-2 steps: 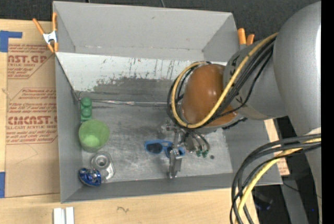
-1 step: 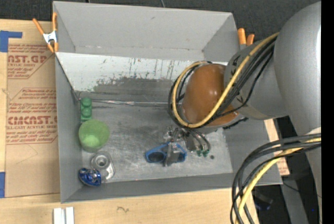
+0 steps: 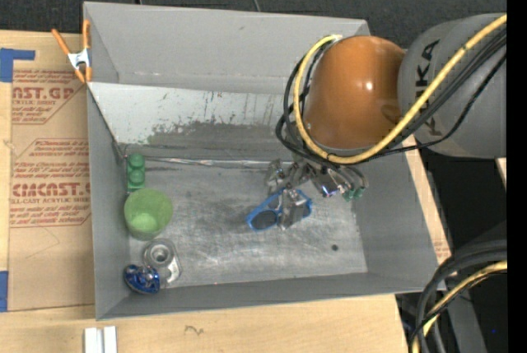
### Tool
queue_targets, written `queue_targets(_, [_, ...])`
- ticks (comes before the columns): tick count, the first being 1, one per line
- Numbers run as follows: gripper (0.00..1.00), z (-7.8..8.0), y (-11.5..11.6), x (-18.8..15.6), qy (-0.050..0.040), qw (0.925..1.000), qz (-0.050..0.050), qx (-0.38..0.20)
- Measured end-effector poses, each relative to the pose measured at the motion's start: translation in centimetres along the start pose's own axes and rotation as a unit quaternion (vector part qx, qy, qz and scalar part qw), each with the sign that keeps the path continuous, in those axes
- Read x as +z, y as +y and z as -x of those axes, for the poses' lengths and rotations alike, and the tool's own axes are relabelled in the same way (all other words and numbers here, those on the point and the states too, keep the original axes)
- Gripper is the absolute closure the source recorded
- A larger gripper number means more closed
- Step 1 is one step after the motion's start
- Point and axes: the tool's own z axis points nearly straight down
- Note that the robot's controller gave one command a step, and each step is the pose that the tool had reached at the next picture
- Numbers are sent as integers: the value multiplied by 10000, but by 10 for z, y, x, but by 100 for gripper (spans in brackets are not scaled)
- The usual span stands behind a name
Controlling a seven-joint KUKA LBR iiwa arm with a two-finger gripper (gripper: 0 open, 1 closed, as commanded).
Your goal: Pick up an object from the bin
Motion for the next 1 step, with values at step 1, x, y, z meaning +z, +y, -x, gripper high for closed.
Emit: queue_targets(1, [100,31,-26,-156,-12,9873,-8,-1588])
